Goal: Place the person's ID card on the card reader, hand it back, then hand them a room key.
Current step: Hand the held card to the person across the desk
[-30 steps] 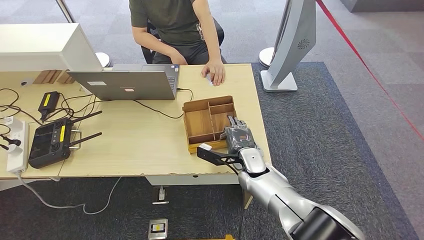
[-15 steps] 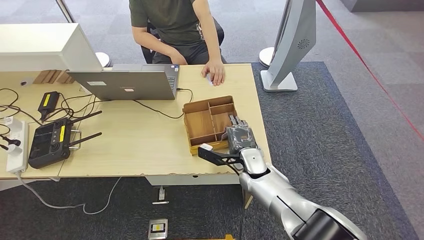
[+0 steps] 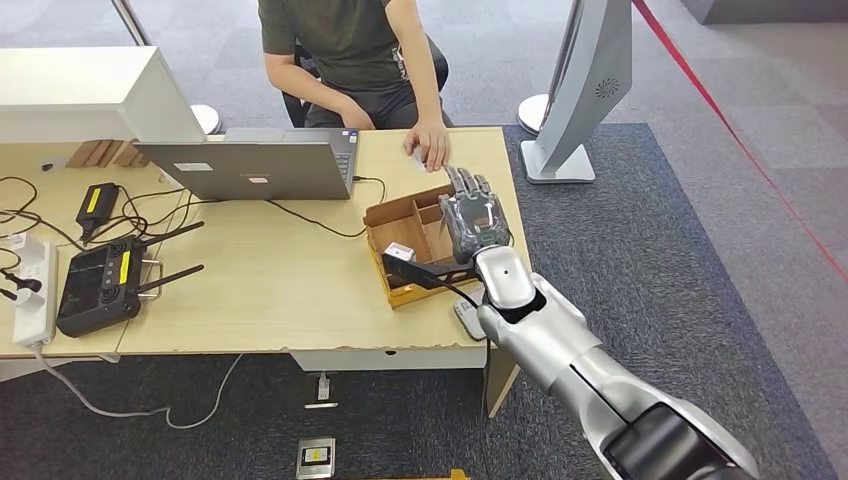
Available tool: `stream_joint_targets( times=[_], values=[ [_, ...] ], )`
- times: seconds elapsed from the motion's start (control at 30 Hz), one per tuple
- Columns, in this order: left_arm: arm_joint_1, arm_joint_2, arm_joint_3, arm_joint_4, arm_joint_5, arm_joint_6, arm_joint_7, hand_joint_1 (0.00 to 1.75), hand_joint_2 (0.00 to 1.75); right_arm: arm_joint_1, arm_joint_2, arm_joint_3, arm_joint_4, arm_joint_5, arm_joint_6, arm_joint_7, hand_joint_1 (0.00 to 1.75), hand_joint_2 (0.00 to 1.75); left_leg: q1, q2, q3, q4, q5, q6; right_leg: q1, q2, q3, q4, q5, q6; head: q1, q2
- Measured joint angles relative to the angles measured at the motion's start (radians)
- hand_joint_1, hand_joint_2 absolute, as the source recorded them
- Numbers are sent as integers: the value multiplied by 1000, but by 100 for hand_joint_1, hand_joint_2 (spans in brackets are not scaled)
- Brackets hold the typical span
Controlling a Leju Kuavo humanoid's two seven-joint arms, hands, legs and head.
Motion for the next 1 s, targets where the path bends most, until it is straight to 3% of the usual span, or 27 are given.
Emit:
stream_joint_targets(
  times=[0.47, 0.8, 1.0],
  values=[
    [1, 1, 0, 0, -5, -6, 4, 0, 0, -12, -45, -8, -165, -82, 18, 6, 175, 175, 0, 0, -1, 0, 0, 0, 0, 0, 0, 0, 0, 0, 0, 0],
    [-7, 1, -12, 0, -14, -6, 11, 0, 0, -120, -25, 25, -106, -133, 87, 37, 175, 175, 0, 0, -2, 0, 0, 0, 0, 0, -1, 0, 0, 0, 0, 0],
    [15, 0, -14, 0, 23, 5, 4, 0, 0, -224, 35, 47, 31, -214, 111, 79, 175, 175, 0, 0, -2, 0, 0, 0, 0, 0, -2, 1, 0, 0, 0, 0]
  ],
)
